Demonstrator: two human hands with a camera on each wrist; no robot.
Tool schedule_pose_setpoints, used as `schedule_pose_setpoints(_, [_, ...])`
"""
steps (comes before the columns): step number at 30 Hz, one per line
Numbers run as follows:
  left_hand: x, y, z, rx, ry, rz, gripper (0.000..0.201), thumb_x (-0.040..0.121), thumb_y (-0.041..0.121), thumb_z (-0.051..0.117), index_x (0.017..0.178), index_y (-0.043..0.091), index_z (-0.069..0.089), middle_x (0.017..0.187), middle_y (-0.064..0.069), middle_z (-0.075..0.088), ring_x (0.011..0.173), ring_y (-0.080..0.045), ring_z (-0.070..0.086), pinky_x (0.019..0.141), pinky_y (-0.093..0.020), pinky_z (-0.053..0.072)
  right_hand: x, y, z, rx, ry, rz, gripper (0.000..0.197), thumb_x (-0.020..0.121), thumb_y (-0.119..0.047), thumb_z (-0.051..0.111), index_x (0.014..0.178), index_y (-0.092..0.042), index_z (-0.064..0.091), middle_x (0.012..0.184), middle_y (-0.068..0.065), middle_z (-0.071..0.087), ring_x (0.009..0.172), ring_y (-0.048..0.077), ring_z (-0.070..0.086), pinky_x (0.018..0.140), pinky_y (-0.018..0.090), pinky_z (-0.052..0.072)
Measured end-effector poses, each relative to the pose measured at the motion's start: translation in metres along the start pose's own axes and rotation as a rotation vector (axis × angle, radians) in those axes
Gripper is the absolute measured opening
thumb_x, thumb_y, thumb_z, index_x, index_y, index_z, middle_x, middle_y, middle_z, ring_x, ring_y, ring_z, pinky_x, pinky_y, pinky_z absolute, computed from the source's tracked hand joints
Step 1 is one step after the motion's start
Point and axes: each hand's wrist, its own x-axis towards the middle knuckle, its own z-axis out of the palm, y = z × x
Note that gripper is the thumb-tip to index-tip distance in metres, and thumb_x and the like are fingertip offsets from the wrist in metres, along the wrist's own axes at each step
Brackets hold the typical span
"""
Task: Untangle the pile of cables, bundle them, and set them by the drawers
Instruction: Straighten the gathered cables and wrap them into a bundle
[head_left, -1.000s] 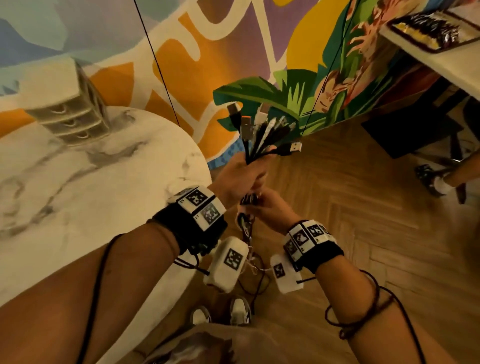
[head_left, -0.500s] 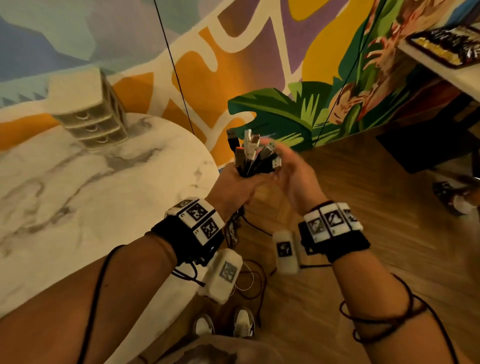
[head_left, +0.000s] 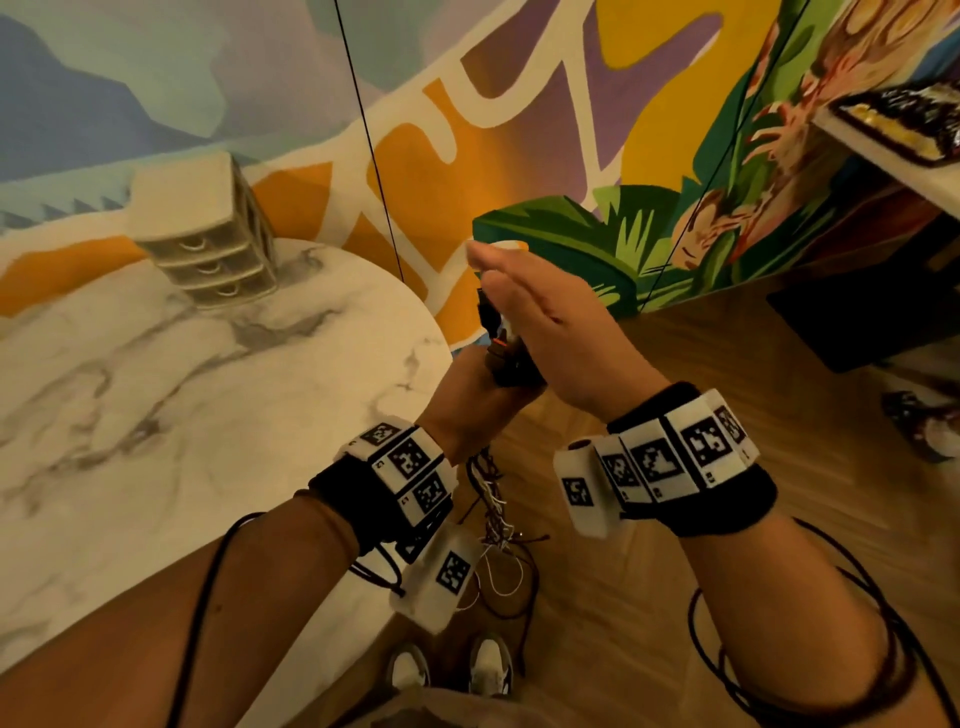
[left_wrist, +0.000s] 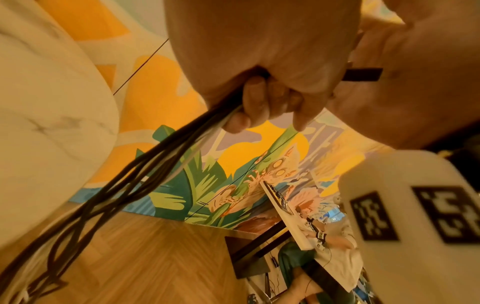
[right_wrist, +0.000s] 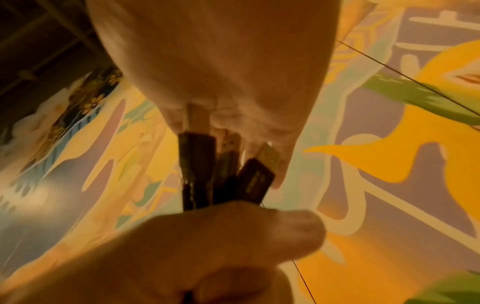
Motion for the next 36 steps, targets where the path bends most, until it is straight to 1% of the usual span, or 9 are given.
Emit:
schedule_pose_setpoints(2, [0.0, 0.002, -0.002, 0.038, 0.006, -0.015, 0.031, 0.086, 0.007, 0.063, 0.063, 0.026, 0.056, 0.061, 0.006, 0.057, 0.054, -0.004, 0.05, 0.057, -0.017, 0.038, 0.001, -0.003, 0.001, -0.072, -0.047, 0.021, 0.035, 0.101, -0.029, 0.037, 0.127, -0.019, 0.058, 0.115, 0.002, 0.066, 0.106, 0.018, 0.058, 0.095, 0.042, 0.047])
schedule_pose_setpoints(5, [0.001, 0.005, -0.007, 0.076, 0.05, -0.071, 0.018, 0.083, 0.009, 0.067, 0.069, 0.017, 0.059, 0.07, -0.012, 0.063, 0.058, -0.017, 0.053, 0.06, -0.028, 0.041, -0.002, 0.0, -0.001, -0.105, -0.026, 0.041, 0.031, 0.1, -0.029, 0.041, 0.113, -0.018, 0.067, 0.105, 0.004, 0.068, 0.098, 0.021, 0.059, 0.088, 0.045, 0.049])
schedule_pose_setpoints(9, [0.0, 0.006, -0.003, 0.12, 0.0, -0.078, 0.02, 0.084, 0.007, 0.066, 0.102, -0.001, 0.063, 0.103, -0.023, 0.065, 0.099, -0.035, 0.06, 0.072, -0.025, 0.044, 0.001, 0.002, -0.002, -0.161, -0.146, 0.113, 0.032, 0.099, -0.024, 0.041, 0.115, -0.022, 0.068, 0.124, 0.0, 0.058, 0.113, 0.015, 0.051, 0.096, 0.034, 0.044])
schedule_pose_setpoints(12, [-0.003, 0.006, -0.001, 0.105, 0.002, -0.058, 0.012, 0.085, 0.007, 0.064, 0.096, 0.001, 0.064, 0.089, -0.013, 0.064, 0.097, -0.038, 0.06, 0.059, -0.016, 0.036, 0.006, -0.003, -0.005, -0.205, -0.218, 0.161, 0.036, 0.099, -0.024, 0.036, 0.125, -0.022, 0.061, 0.13, 0.001, 0.056, 0.117, 0.017, 0.05, 0.1, 0.033, 0.042])
schedule_pose_setpoints(18, [-0.002, 0.01, -0.011, 0.081, 0.004, -0.05, 0.021, 0.08, 0.009, 0.07, 0.099, 0.002, 0.065, 0.098, -0.018, 0.069, 0.094, -0.034, 0.065, 0.081, -0.041, 0.054, 0.007, 0.0, 0.004, 0.034, -0.151, 0.262, 0.047, 0.099, -0.048, 0.033, 0.126, -0.02, 0.059, 0.126, 0.001, 0.06, 0.117, 0.016, 0.053, 0.098, 0.029, 0.041])
schedule_pose_setpoints(24, [-0.003, 0.006, -0.016, 0.165, -0.01, -0.021, 0.022, 0.079, 0.011, 0.071, 0.099, 0.002, 0.065, 0.097, -0.016, 0.069, 0.093, -0.028, 0.065, 0.066, -0.013, 0.047, 0.002, 0.011, 0.01, 0.064, -0.205, 0.266, 0.045, 0.101, -0.046, 0.025, 0.139, -0.032, 0.045, 0.143, -0.011, 0.047, 0.131, 0.006, 0.039, 0.111, 0.027, 0.027])
schedule_pose_setpoints(27, [0.001, 0.004, -0.016, 0.185, -0.006, -0.025, 0.026, 0.08, 0.01, 0.071, 0.105, 0.002, 0.067, 0.098, -0.017, 0.069, 0.093, -0.029, 0.064, 0.081, -0.033, 0.051, 0.007, 0.008, 0.006, 0.165, -0.228, 0.257, 0.057, 0.095, -0.061, 0.021, 0.139, -0.034, 0.043, 0.145, -0.012, 0.043, 0.13, 0.0, 0.035, 0.107, 0.019, 0.025])
schedule_pose_setpoints(30, [0.007, 0.008, -0.013, 0.145, 0.022, -0.017, 0.023, 0.079, 0.007, 0.071, 0.101, 0.001, 0.069, 0.09, -0.014, 0.068, 0.086, -0.026, 0.062, 0.08, -0.035, 0.046, 0.009, 0.005, 0.004, 0.097, -0.107, 0.163, 0.059, 0.096, -0.055, 0.018, 0.139, -0.026, 0.044, 0.145, -0.002, 0.045, 0.132, 0.007, 0.037, 0.102, 0.014, 0.026])
schedule_pose_setpoints(36, [0.005, 0.014, -0.013, 0.156, -0.003, -0.056, 0.017, 0.081, 0.006, 0.068, 0.096, -0.003, 0.066, 0.095, -0.022, 0.068, 0.097, -0.038, 0.063, 0.082, -0.039, 0.049, 0.013, 0.004, 0.012, -0.187, -0.069, 0.153, 0.05, 0.102, -0.044, 0.022, 0.128, -0.021, 0.057, 0.126, 0.004, 0.058, 0.118, 0.019, 0.05, 0.098, 0.034, 0.039])
